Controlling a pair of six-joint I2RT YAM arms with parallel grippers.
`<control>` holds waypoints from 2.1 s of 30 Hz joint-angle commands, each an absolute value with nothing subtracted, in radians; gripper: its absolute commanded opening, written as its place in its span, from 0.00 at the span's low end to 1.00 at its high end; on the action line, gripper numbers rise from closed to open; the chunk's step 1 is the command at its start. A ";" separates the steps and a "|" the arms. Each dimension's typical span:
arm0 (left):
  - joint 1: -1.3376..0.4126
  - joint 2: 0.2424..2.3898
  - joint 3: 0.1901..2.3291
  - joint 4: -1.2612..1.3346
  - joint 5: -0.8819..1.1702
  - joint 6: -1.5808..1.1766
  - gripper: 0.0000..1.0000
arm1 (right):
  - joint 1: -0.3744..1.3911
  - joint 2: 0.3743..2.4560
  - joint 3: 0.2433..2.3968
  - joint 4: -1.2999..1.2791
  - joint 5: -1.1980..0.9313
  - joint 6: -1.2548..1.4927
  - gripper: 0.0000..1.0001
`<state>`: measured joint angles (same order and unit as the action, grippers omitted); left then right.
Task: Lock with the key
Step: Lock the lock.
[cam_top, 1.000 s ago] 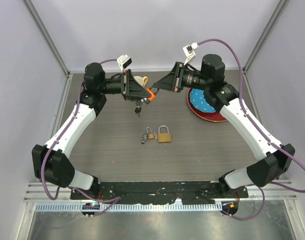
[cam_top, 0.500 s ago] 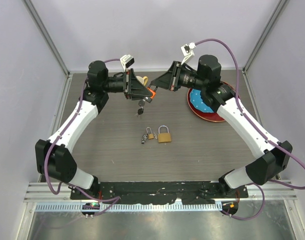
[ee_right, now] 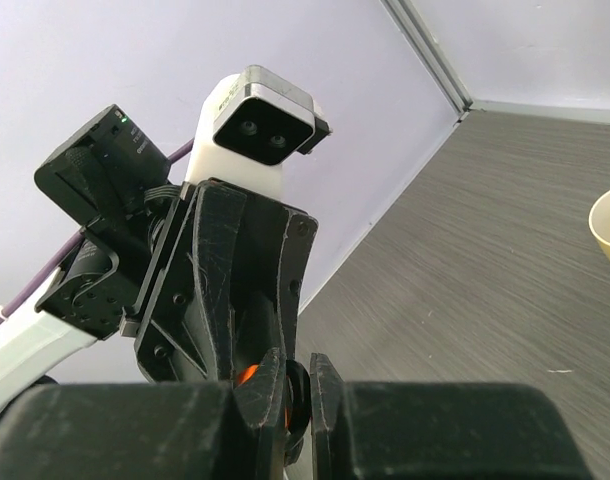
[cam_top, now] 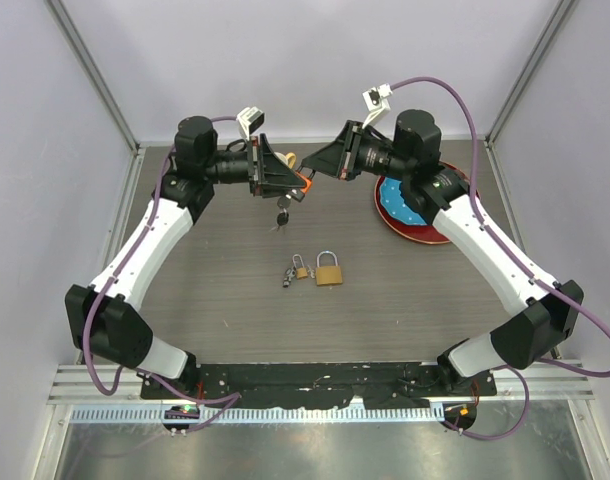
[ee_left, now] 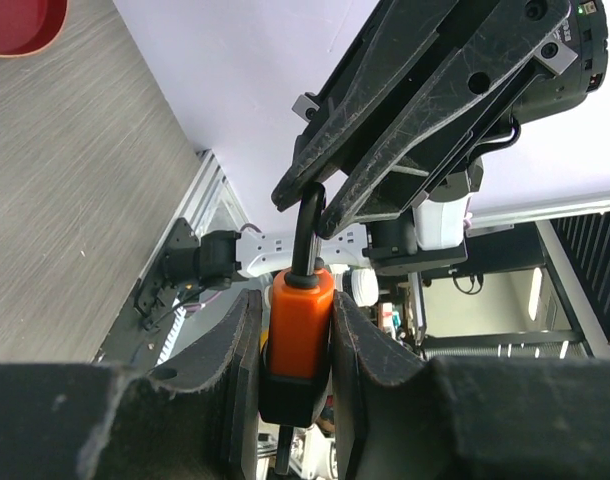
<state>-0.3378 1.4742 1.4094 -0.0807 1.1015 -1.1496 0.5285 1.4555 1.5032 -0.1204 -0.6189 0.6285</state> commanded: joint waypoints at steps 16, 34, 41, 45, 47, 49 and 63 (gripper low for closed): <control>-0.333 1.549 1.531 0.089 0.664 -1.140 0.00 | 0.799 1.483 1.492 -0.271 -0.940 0.736 0.02; -0.287 1.252 1.200 0.120 0.583 -1.121 0.00 | 0.502 1.566 1.718 -0.153 -0.841 0.910 0.65; -0.282 1.285 1.220 0.192 0.641 -1.158 0.00 | 0.500 1.551 1.654 -0.123 -0.851 0.923 0.69; -0.281 1.293 1.227 0.207 0.661 -1.170 0.00 | 0.499 1.554 1.620 -0.065 -0.842 0.951 0.69; -0.282 1.298 1.232 0.212 0.675 -1.173 0.00 | 0.499 1.569 1.628 -0.060 -0.845 0.936 0.69; -0.282 1.301 1.233 0.216 0.686 -1.178 0.00 | 0.492 1.585 1.654 -0.078 -0.841 0.920 0.69; -0.282 1.312 1.272 0.235 0.779 -1.221 0.00 | 0.472 1.657 1.694 -0.023 -0.801 0.945 0.65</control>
